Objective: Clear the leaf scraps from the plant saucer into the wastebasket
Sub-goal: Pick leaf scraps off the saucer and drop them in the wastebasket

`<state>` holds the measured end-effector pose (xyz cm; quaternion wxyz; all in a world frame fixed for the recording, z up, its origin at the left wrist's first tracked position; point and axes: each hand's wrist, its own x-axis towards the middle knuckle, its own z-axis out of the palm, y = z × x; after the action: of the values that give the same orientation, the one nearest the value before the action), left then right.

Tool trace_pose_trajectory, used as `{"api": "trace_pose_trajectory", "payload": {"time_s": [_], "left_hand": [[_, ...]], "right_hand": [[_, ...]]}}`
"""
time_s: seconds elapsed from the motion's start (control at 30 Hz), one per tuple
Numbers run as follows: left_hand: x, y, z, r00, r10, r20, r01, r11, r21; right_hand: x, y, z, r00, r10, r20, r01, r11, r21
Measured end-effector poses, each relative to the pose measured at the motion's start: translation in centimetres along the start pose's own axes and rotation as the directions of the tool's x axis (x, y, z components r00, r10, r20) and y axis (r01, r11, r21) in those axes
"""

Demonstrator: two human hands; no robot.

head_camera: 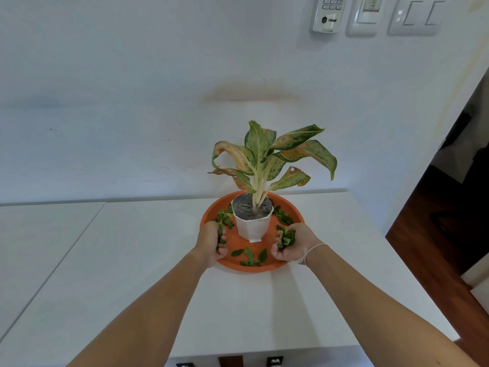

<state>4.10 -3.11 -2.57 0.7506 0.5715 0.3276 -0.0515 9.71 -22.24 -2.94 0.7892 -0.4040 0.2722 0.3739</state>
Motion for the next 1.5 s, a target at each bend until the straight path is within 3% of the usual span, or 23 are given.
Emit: {"api": "trace_pose_trajectory", "payload": {"time_s": [0.3,0.77,0.9,1.03,1.13,1.2,1.27,1.33,1.5], "left_hand": [[-0.5,-0.1,0.0,0.999,0.004,0.044,-0.006,0.999,0.037],[-0.1,-0.4,0.2,0.999,0.034,0.039,-0.038,0.994,0.099],[-0.3,-0.4,0.3,0.996,0.057,0.063,-0.067,0.981,0.18],[0.1,-0.6,0.2,0.987,0.129,0.1,-0.157,0.909,0.385],[0.6,-0.6,0.8,0.966,0.241,0.096,-0.249,0.76,0.6],[0.9,-0.8,1.1,0.926,0.343,0.16,-0.335,0.545,0.769],[1.0,-1.2,1.1,0.899,0.374,0.227,-0.383,0.421,0.822],[1.1,-1.6,1.0,0.886,0.385,0.259,-0.404,0.364,0.84],[0.9,-2.0,0.8,0.871,0.378,0.315,-0.394,0.152,0.907]], "right_hand": [[0.5,-0.4,-0.5,0.998,-0.055,-0.039,0.051,0.994,-0.092],[0.1,-1.8,-1.3,0.991,-0.129,0.031,0.132,0.979,-0.152],[-0.3,-1.9,-1.3,0.99,-0.129,0.062,0.14,0.964,-0.225],[-0.2,-2.1,-1.0,0.97,-0.241,0.001,0.226,0.905,-0.36],[0.5,-2.0,-0.9,0.913,-0.402,-0.074,0.285,0.757,-0.588],[1.0,-2.1,-0.8,0.818,-0.573,-0.059,0.303,0.515,-0.802],[1.3,-2.1,-0.9,0.73,-0.68,0.063,0.279,0.213,-0.937],[1.6,-2.0,-1.0,0.702,-0.695,0.155,0.218,0.003,-0.976],[2.2,-1.9,-1.2,0.695,-0.666,0.271,0.022,-0.357,-0.934]]}}
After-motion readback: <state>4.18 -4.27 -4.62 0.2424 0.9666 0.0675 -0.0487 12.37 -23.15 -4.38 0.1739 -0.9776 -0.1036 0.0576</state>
